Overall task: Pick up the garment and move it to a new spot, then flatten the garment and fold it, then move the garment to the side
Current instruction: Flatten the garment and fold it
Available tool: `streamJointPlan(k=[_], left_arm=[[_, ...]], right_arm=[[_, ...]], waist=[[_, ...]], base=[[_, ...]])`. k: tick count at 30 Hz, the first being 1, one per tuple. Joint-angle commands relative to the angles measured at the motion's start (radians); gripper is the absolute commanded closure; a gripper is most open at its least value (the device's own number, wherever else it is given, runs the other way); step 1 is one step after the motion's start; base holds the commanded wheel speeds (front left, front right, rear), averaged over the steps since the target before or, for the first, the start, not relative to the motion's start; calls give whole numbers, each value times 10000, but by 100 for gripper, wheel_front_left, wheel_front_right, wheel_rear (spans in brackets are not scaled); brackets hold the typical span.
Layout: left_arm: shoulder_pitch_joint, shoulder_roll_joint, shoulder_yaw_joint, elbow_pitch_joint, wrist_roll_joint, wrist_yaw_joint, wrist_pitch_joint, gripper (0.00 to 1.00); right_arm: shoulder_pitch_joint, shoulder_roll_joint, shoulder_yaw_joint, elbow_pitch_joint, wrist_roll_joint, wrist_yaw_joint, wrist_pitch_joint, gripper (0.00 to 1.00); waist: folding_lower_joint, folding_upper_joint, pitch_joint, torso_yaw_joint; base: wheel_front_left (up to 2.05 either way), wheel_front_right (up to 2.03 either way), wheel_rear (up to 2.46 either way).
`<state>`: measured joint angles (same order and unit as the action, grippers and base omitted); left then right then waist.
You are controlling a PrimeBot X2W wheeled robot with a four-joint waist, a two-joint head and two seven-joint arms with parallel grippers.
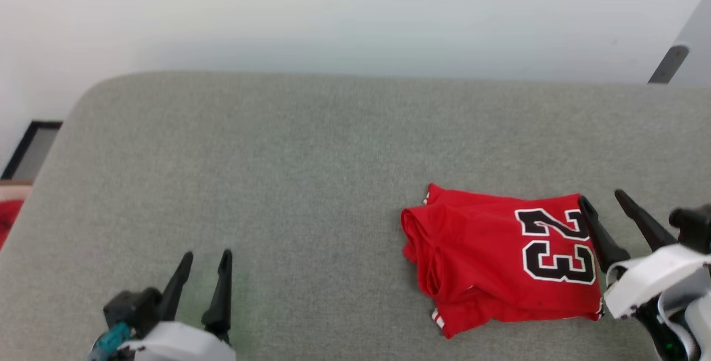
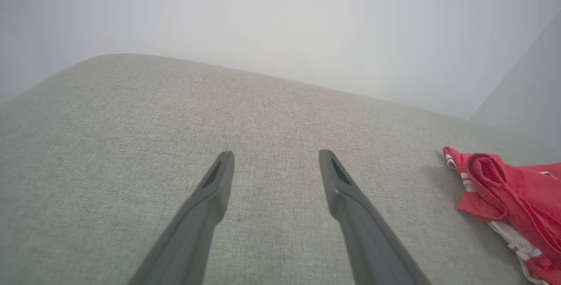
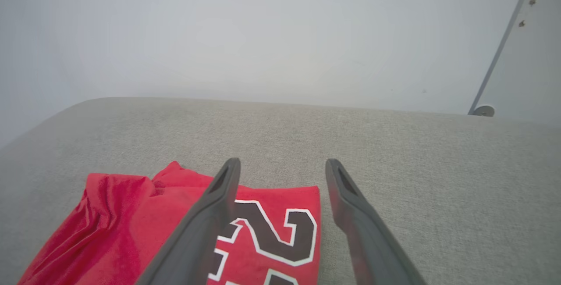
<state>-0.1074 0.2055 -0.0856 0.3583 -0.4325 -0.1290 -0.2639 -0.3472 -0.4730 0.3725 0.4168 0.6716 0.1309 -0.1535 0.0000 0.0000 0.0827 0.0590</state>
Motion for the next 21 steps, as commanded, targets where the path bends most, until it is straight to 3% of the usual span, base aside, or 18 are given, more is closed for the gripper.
streamJointPlan(k=[1,11,21], left_arm=[[298,66,81,-61,81,-23,0,0],[1299,197,447,-911,789,-23,0,0],[2310,320,591,-1775,1047,-23,0,0]], right_arm=[[248,133,-127,172,-199,-3,-402,0],[1601,757,-1384,-277,-1057,-3,-1015,0],[3780,949,-3121,-2097,-1406,-3,-512,0]], waist=[[0,0,-527,-148],[0,0,-1137,-19],[0,0,-1198,227]], base=[[0,0,0],[0,0,0],[0,0,0]])
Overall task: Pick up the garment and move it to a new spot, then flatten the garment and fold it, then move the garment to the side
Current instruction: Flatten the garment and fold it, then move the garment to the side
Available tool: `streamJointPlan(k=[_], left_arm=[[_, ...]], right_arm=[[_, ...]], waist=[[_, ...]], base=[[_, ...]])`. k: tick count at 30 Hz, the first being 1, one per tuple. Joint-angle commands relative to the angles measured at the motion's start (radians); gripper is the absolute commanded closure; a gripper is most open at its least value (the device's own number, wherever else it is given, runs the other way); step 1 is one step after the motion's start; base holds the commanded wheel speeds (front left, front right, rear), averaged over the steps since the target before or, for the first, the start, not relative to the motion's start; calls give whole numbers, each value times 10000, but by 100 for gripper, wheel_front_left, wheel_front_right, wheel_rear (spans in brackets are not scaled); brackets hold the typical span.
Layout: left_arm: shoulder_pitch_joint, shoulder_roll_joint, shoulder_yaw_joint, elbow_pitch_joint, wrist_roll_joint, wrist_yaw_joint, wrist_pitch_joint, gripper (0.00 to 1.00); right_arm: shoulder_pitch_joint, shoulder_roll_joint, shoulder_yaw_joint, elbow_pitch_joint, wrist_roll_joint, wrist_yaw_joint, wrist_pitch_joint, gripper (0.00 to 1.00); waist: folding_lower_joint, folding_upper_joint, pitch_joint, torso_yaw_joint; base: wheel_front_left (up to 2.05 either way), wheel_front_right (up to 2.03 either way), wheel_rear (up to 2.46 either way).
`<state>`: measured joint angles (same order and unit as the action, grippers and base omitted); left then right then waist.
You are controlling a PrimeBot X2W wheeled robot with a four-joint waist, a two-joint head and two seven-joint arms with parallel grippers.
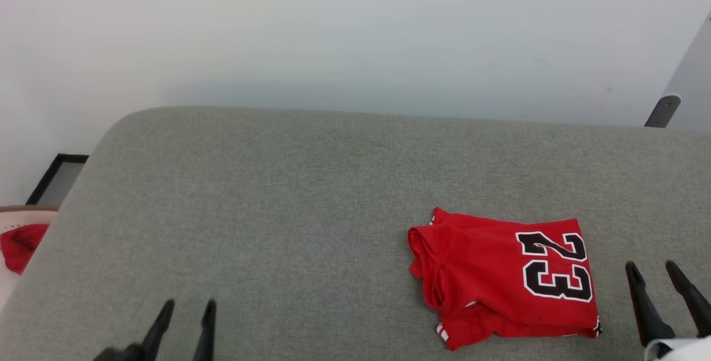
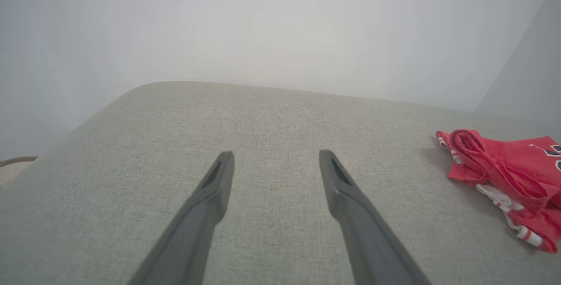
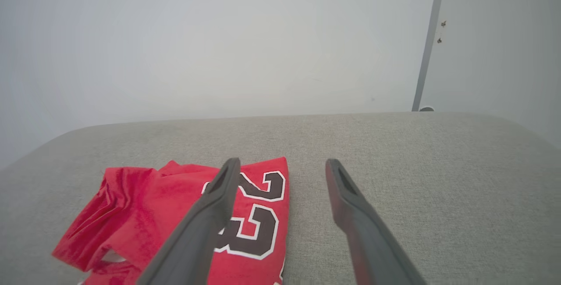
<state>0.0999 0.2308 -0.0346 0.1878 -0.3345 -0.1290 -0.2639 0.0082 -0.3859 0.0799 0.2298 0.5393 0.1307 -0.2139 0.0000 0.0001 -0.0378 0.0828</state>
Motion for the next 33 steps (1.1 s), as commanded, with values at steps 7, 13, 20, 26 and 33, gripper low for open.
streamJointPlan(k=[7,13,20,26,33], left_arm=[[1033,-64,306,-724,162,-23,0,0],[1083,-180,265,-868,117,-23,0,0],[999,-139,224,-835,70,-23,0,0],[990,-171,222,-852,62,-23,0,0],[959,-361,319,-934,3,-23,0,0]], right_arm=[[1194,546,-1184,-1483,-495,-1,708,0],[1502,947,-1510,-2047,-700,-1,1043,0],[1529,1037,-1541,-2248,-817,-1,1297,0],[1553,1073,-1553,-2278,-802,-1,1459,0],[679,461,-913,-2219,-533,-1,2942,0]], waist=[[0,-1,83,4],[0,-1,71,77],[0,-1,18,87],[0,-1,-28,144],[0,-1,185,120]], base=[[0,0,0],[0,0,0],[0,0,0],[0,0,0],[0,0,0]])
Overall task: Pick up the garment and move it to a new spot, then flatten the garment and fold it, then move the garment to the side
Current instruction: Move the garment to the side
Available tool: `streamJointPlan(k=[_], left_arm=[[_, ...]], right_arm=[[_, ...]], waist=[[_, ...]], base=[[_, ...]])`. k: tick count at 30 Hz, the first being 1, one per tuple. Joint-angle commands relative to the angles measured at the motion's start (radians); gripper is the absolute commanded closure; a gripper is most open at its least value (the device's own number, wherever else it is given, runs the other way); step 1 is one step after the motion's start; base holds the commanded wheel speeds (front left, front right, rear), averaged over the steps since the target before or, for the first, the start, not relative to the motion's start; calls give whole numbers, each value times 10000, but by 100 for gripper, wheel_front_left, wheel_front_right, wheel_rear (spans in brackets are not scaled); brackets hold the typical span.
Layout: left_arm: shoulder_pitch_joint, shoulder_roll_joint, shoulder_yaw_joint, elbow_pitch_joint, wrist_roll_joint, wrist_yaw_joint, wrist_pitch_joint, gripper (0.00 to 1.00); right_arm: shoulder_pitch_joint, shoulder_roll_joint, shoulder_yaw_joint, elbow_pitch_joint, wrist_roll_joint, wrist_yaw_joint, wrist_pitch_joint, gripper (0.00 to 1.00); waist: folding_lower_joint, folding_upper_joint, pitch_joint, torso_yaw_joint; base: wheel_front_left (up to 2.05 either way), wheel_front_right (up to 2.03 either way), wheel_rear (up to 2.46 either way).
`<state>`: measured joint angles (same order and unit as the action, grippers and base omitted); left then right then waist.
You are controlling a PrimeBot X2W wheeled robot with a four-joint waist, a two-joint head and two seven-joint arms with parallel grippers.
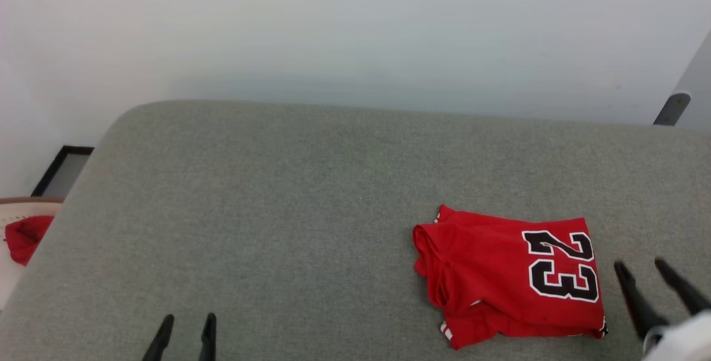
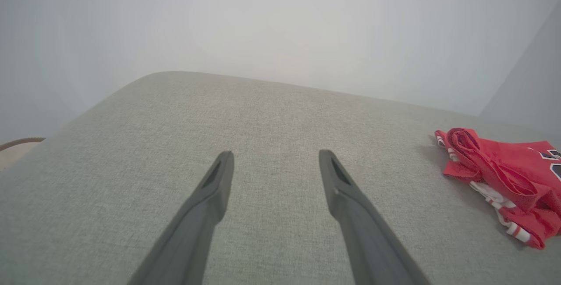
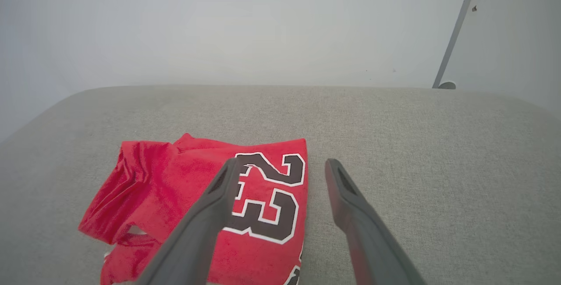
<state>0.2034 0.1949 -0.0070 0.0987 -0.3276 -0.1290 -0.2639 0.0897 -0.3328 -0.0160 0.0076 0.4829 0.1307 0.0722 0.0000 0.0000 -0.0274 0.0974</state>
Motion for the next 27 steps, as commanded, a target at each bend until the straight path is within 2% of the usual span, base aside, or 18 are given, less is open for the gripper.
streamJointPlan(k=[1,9,13,16,19,27], left_arm=[[-90,-56,82,-59,-83,-23,0,0],[-842,-291,-38,-83,26,-23,0,0],[-1378,-301,-252,7,-49,-23,0,0],[-1768,-319,-424,68,-85,-23,1,0],[-2213,-367,-578,136,-116,-23,1,0],[-3379,-311,-1111,256,-101,-24,1,0]], right_arm=[[-471,-188,39,32,130,-1,488,0],[-3496,-1334,1094,769,453,-1,4932,0],[-4182,-1839,1760,1113,916,-1,7526,0],[-4402,-2018,1775,1115,1334,-1,8920,0],[-4505,-1999,1534,1101,1510,-1,9608,0],[-4633,-1539,1600,1750,1212,-1,9857,0]], waist=[[0,0,152,-62],[0,0,1379,-167],[0,0,1863,2],[0,0,2225,168],[0,0,2598,337],[0,0,3528,565]], base=[[0,0,0],[0,0,0],[0,0,0],[0,0,0],[0,0,0],[0,0,0]])
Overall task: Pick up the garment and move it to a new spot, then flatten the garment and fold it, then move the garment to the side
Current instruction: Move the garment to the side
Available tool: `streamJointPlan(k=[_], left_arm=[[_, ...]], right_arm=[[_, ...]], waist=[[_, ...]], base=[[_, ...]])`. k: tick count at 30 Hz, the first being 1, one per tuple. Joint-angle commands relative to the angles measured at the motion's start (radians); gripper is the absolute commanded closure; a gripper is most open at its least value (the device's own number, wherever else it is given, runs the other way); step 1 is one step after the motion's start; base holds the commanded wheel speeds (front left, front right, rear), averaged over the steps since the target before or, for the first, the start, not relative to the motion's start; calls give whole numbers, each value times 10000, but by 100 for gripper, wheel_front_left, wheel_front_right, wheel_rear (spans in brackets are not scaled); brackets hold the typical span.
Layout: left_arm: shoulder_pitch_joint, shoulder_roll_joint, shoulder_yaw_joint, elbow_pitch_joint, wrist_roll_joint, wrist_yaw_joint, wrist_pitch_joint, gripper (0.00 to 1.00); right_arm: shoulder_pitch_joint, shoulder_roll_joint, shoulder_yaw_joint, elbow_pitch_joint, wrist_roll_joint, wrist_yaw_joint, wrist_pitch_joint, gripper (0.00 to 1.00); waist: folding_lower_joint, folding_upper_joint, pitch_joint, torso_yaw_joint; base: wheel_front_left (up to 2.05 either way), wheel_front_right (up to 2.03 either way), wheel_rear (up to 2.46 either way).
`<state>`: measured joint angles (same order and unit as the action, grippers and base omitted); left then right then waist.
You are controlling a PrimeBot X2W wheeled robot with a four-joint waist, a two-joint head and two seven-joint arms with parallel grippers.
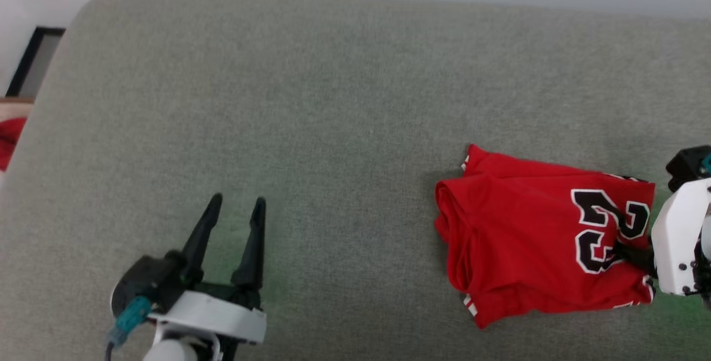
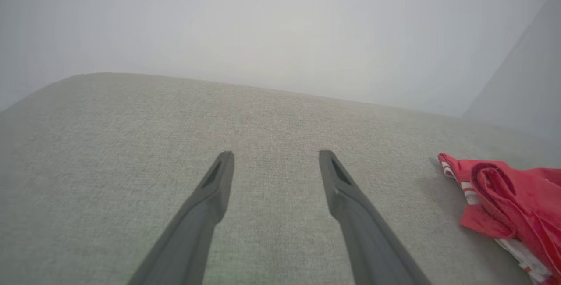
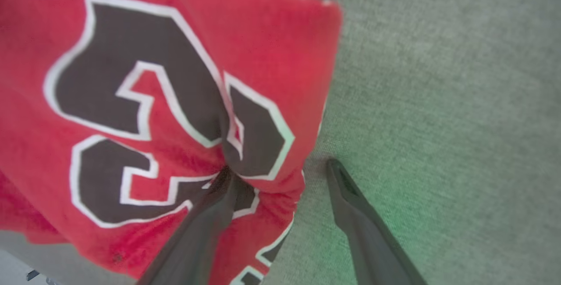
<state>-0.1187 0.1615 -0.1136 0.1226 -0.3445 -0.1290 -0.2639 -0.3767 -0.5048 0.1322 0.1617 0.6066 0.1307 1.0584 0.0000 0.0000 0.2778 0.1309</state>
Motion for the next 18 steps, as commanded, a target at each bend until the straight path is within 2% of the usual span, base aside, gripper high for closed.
streamJointPlan(k=[1,2,4,5,10,18], left_arm=[[-278,62,-102,15,106,-24,1,0],[-392,81,-132,22,134,-24,1,0],[-565,125,-216,-62,69,-24,1,0],[-612,158,-174,-82,47,-22,1,0],[-778,333,-172,-367,27,-24,1,0],[-1123,955,-704,-883,-73,-24,1,0]], right_arm=[[33,244,186,324,-70,-3,-79,0],[15,320,258,420,-94,-4,-200,40],[-59,464,276,536,-81,-6,-620,96],[-107,523,278,588,-81,-6,-836,100],[-58,553,-55,564,275,-10,-2095,100],[131,228,-1631,215,547,-6,-4148,100]], waist=[[0,0,544,235],[0,0,594,230],[0,0,658,173],[0,0,669,117],[0,0,568,-346],[0,0,619,-1720]], base=[[0,0,0],[0,0,0],[0,0,0],[0,0,0],[0,0,0],[0,0,0]])
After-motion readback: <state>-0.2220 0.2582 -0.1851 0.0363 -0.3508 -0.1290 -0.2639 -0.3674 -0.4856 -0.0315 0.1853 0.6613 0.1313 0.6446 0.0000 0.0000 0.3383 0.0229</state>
